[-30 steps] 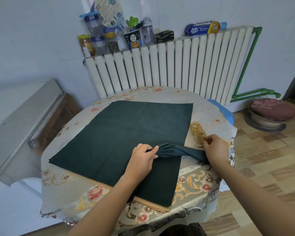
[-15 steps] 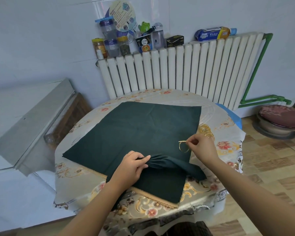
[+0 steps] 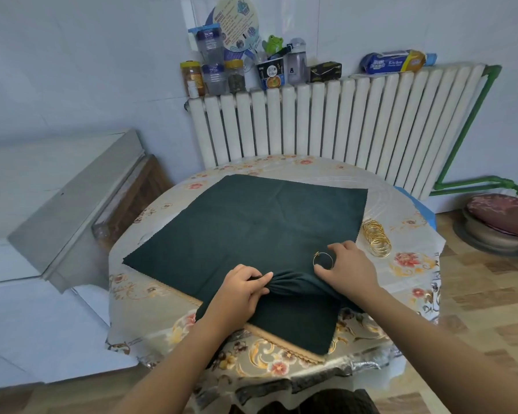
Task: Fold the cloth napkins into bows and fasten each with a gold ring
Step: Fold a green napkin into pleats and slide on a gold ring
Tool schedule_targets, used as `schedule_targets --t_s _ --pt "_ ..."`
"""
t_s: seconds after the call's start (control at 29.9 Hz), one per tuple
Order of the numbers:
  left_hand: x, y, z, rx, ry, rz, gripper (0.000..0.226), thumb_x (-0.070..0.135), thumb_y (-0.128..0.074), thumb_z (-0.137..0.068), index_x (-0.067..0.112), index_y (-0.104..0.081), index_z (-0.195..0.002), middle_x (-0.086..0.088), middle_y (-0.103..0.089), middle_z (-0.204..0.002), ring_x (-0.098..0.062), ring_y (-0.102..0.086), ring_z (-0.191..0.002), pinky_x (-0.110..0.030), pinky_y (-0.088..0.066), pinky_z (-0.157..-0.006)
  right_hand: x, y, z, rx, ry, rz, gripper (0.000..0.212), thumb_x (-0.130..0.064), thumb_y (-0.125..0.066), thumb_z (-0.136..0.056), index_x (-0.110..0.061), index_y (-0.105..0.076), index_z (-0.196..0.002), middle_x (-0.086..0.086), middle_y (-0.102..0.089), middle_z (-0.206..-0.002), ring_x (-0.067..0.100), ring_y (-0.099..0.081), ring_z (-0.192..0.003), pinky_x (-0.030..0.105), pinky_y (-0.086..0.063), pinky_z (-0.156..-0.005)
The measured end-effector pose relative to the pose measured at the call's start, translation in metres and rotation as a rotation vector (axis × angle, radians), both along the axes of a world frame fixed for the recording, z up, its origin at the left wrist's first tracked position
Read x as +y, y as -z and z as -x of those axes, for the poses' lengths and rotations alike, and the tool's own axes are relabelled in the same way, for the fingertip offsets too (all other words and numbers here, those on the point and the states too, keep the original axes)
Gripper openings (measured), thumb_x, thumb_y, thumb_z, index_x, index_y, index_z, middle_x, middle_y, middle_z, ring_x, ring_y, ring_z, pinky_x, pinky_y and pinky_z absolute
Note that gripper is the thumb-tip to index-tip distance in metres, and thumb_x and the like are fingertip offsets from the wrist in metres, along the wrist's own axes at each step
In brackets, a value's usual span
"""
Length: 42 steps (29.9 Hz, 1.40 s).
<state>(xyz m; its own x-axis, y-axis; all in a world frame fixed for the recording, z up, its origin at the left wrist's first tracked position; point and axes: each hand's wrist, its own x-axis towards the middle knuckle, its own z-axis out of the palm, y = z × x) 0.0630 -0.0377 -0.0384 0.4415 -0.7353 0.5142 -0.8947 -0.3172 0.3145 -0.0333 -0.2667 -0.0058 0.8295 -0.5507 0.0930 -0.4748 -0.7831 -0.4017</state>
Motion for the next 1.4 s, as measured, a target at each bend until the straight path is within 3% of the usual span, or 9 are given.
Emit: schedule_targets --t_s 0.1,0.3,0.43,0.53,0.67,0.8,0.9,1.07,1.4 --pt "0.0 -0.001 0.001 -0.016 -0.003 -0.001 0.03 0.016 -0.064 -0.082 0.014 -0.07 -0.111 0.003 -0.062 -0.085 -0.009 -0.046 -0.082 -0.032 -0.051 -0.07 0.003 0.003 -0.003 0.055 0.012 0.016 0.065 -0.061 -0.061 -0.077 -0.02 -0.053 -0.128 0.002 -0.049 -0.122 0.02 -0.053 -0.108 0.031 -0.049 -0.084" --pt "0.003 -0.002 0.003 -0.02 -0.016 -0.005 0.031 0.017 -0.063 -0.081 0.015 -0.07 -0.111 0.003 -0.062 -0.085 -0.008 -0.046 -0.082 -0.027 -0.048 -0.071 0.002 -0.001 -0.009 0.133 0.02 0.053 0.057 -0.055 -0.06 -0.082 -0.016 -0.056 -0.123 0.006 -0.047 -0.118 0.022 -0.051 -0.106 0.03 -0.047 -0.08" --pt "0.003 -0.001 0.003 -0.014 -0.019 -0.008 0.031 0.017 -0.063 -0.082 0.015 -0.07 -0.112 0.003 -0.062 -0.085 -0.008 -0.046 -0.082 -0.026 -0.048 -0.072 -0.007 0.004 -0.007 0.125 -0.015 0.014 0.049 -0.049 -0.058 -0.085 -0.012 -0.057 -0.117 0.007 -0.048 -0.11 0.021 -0.052 -0.102 0.029 -0.045 -0.085" --pt "0.004 -0.002 0.003 -0.006 -0.024 -0.007 0.031 0.016 -0.063 -0.082 0.014 -0.07 -0.112 0.003 -0.062 -0.085 -0.009 -0.048 -0.081 -0.027 -0.049 -0.071 -0.013 0.005 0.0 0.014 -0.039 -0.138 0.048 -0.043 -0.063 -0.083 -0.013 -0.059 -0.12 0.006 -0.051 -0.105 0.018 -0.052 -0.098 0.024 -0.04 -0.082" --pt "0.008 -0.003 -0.001 0.011 -0.054 -0.002 0.031 0.016 -0.063 -0.081 0.013 -0.07 -0.111 0.003 -0.063 -0.085 -0.011 -0.05 -0.081 -0.028 -0.048 -0.071 -0.016 -0.001 0.015 -0.216 -0.094 -0.308 0.038 -0.036 -0.072 -0.079 -0.02 -0.064 -0.113 0.001 -0.055 -0.087 0.014 -0.053 -0.078 0.021 -0.04 -0.064" --pt "0.016 -0.004 -0.012 0.06 -0.136 0.005 0.031 0.015 -0.063 -0.083 0.013 -0.069 -0.114 0.003 -0.062 -0.084 -0.012 -0.051 -0.08 -0.029 -0.048 -0.073 -0.021 -0.011 0.037 -0.278 -0.132 -0.499 0.033 -0.025 -0.074 -0.079 -0.027 -0.062 -0.11 -0.001 -0.057 -0.095 0.015 -0.058 -0.088 0.018 -0.045 -0.067" --pt "0.019 -0.006 -0.014 0.092 -0.18 0.012 0.032 0.008 -0.068 -0.084 0.012 -0.068 -0.115 0.002 -0.062 -0.084 -0.012 -0.05 -0.081 -0.025 -0.044 -0.074 -0.029 -0.018 0.051 -0.209 -0.162 -0.578 0.033 -0.024 -0.071 -0.082 -0.034 -0.06 -0.111 -0.005 -0.06 -0.102 0.009 -0.058 -0.093 0.015 -0.041 -0.068" --pt "0.018 -0.005 -0.013 0.129 -0.197 0.028 0.032 0.006 -0.068 -0.084 0.012 -0.068 -0.115 0.002 -0.062 -0.084 -0.012 -0.05 -0.082 -0.024 -0.041 -0.076 -0.034 -0.021 0.062 -0.113 -0.207 -0.607 0.035 -0.024 -0.073 -0.08 -0.034 -0.061 -0.111 -0.004 -0.065 -0.1 0.008 -0.06 -0.092 0.016 -0.043 -0.072" --pt "0.012 -0.009 -0.006 0.104 -0.115 0.034 0.031 0.013 -0.064 -0.086 0.015 -0.067 -0.117 0.006 -0.061 -0.086 -0.007 -0.048 -0.085 -0.021 -0.042 -0.079 -0.021 -0.014 0.053 -0.141 -0.234 -0.603 0.039 -0.027 -0.075 -0.078 -0.029 -0.061 -0.114 -0.007 -0.062 -0.102 0.007 -0.059 -0.094 0.014 -0.043 -0.074"
